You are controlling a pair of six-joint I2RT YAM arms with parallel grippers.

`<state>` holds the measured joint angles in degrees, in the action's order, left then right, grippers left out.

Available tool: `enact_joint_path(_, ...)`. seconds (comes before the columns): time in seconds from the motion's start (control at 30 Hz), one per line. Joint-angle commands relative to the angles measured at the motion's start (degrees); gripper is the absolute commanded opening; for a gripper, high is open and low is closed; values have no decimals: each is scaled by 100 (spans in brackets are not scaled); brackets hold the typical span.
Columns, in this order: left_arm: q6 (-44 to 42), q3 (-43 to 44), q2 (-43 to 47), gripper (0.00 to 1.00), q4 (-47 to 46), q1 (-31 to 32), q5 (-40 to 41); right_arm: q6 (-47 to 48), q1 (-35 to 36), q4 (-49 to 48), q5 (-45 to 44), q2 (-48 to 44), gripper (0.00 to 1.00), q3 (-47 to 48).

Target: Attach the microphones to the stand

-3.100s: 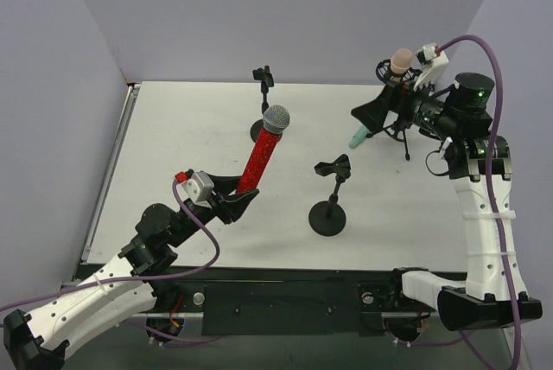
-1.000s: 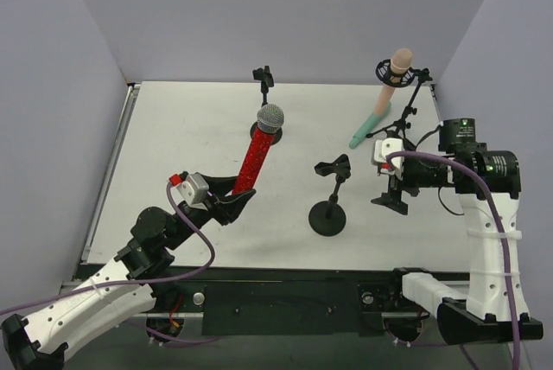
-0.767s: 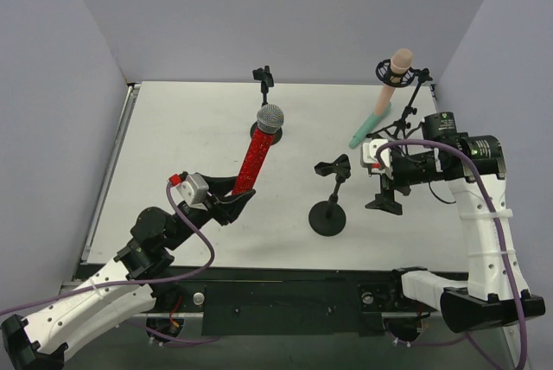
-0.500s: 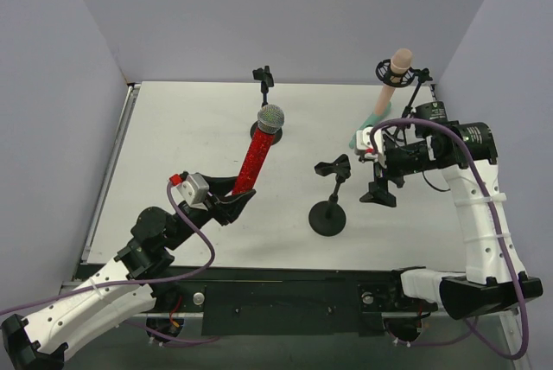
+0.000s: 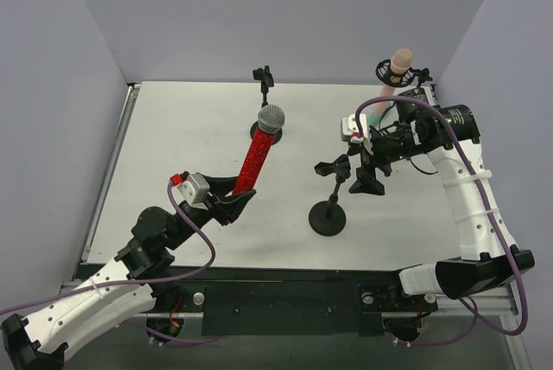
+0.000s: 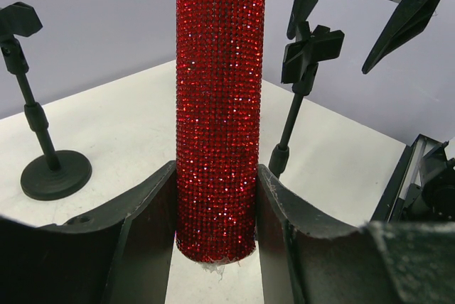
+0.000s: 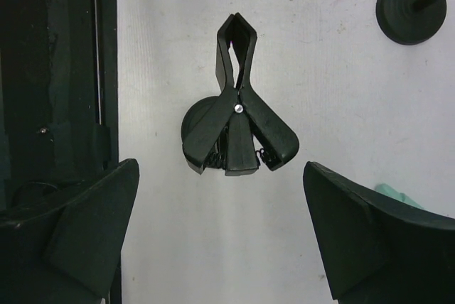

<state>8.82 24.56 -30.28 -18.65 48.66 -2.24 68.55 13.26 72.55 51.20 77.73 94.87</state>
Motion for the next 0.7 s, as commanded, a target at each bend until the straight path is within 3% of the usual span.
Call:
enact_joint_path(0.0, 58, 32, -30, 0, -437, 29, -40, -157, 177, 127, 188, 189, 92, 251)
enact_joint_path(0.4, 243, -82, -294, 0, -806, 29, -163, -404, 265, -4, 180, 286, 71, 269)
enact_joint_path(0.67, 533, -293, -663, 0, -1403, 29, -347, -483, 291, -75, 215, 347, 77, 277)
